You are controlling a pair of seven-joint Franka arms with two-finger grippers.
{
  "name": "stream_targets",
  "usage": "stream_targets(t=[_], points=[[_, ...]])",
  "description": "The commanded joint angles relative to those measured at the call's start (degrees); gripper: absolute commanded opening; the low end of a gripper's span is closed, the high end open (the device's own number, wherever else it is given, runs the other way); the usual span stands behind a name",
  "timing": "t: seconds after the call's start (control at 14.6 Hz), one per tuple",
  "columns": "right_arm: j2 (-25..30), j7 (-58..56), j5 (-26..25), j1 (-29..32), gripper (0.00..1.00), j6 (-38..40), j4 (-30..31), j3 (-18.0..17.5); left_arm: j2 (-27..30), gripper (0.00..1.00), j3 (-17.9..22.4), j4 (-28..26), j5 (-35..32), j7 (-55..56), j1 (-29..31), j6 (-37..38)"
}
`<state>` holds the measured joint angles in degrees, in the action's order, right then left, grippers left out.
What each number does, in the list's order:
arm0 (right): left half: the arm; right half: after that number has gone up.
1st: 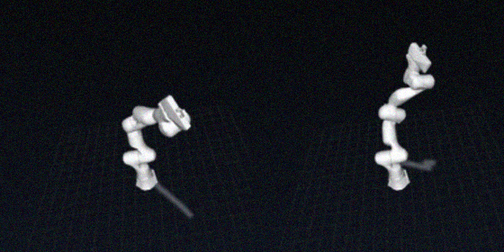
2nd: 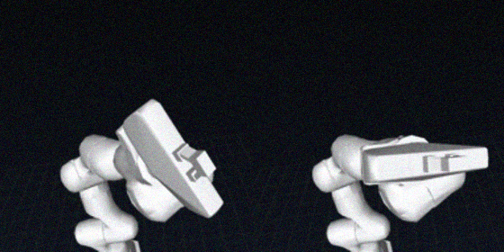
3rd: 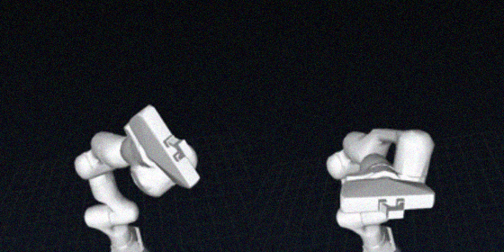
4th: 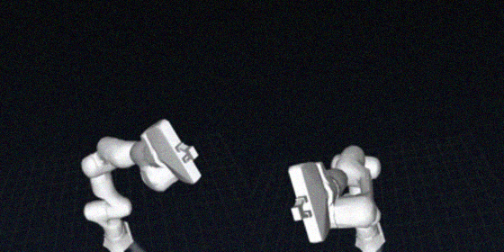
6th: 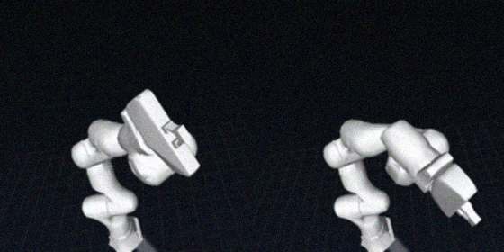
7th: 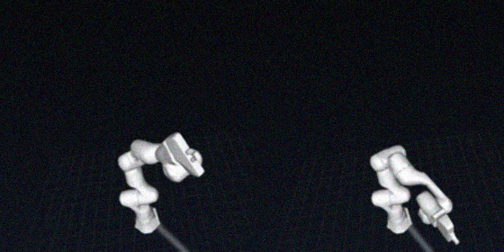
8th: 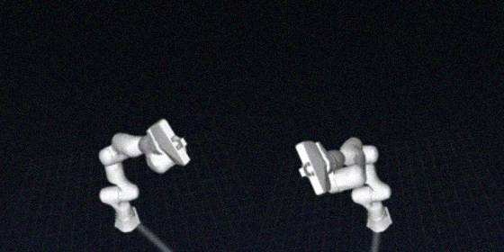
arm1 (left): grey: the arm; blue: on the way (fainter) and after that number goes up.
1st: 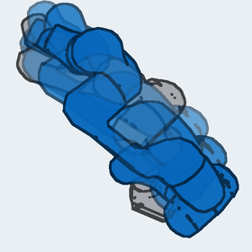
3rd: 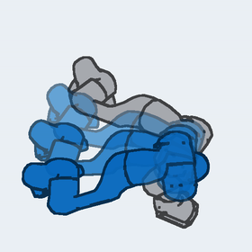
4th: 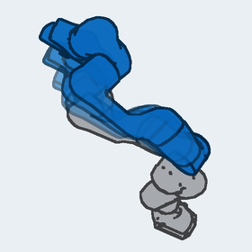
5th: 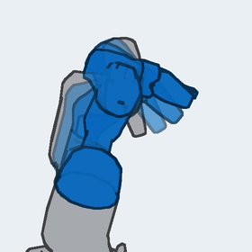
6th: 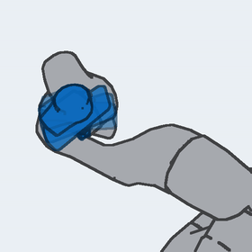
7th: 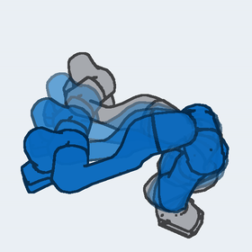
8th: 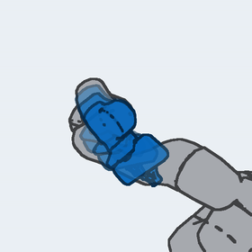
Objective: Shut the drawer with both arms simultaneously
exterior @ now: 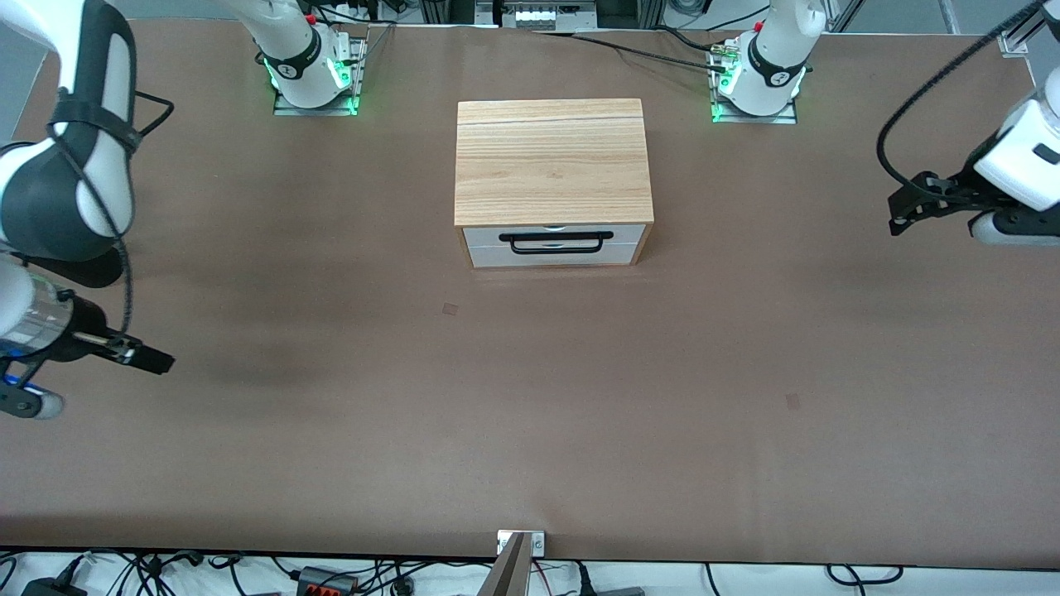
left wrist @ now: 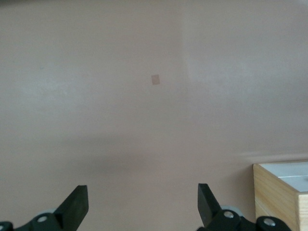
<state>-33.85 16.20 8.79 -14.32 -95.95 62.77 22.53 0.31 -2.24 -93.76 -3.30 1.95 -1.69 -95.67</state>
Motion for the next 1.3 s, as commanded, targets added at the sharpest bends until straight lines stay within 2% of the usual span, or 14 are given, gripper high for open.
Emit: stream_targets(t=[0.0, 0.14, 0.34, 0.48, 0.55, 0.62, 0.69, 0.89, 1.1, 1.23], points=[[1.2, -0.6, 0.4, 2.6, 1.00, 1.2, -0.5, -1.2, 3.5, 1.00, 1.2, -4.9, 0.7, -2.7, -1.0, -1.9], [2.7, 0.1, -0.1, 2.5, 1.00, 1.2, 1.3, -2.0, 1.6, 1.00, 1.0, -3.2, 0.7, -4.1, -0.3, -1.7], [13.7, 0.2, -4.7, 2.2, 1.00, -0.5, 15.5, -4.1, 0.7, 1.00, 0.8, -1.9, 0.7, -5.4, -0.3, 2.0], [18.5, 1.1, -7.1, 7.9, 1.00, -1.9, 21.6, -12.5, 0.7, 1.00, 0.8, -1.9, 0.7, -5.0, -0.3, 3.2], [20.1, 1.5, -9.6, 12.2, 1.00, -2.0, 24.2, -18.5, 0.7, 1.00, 0.7, -1.8, 0.7, -4.9, -0.3, 3.2], [20.8, 1.1, -12.8, 15.6, 1.00, -2.5, 26.1, -23.0, 0.7, 1.00, 0.5, -1.8, 0.7, -4.9, -0.4, 3.3], [21.9, 1.5, -14.1, 17.3, 1.00, -2.1, 27.5, -26.3, 0.7, 1.00, 0.4, -1.8, 0.7, -4.9, -0.4, 3.4], [24.1, 1.9, -13.8, 17.6, 1.00, -2.3, 30.5, -26.8, 0.7, 1.00, 0.4, -1.8, 0.7, -5.0, -0.4, 3.4], [24.5, 1.1, -13.9, 17.4, 1.00, -6.1, 30.6, -27.3, 0.7, 1.00, 0.3, -1.7, 0.7, -5.0, -0.5, 3.4], [25.5, 1.3, -13.7, 17.4, 1.00, -2.0, 30.5, -28.2, 0.7, 1.00, 0.3, -1.7, 0.7, -5.0, -0.5, 3.4]])
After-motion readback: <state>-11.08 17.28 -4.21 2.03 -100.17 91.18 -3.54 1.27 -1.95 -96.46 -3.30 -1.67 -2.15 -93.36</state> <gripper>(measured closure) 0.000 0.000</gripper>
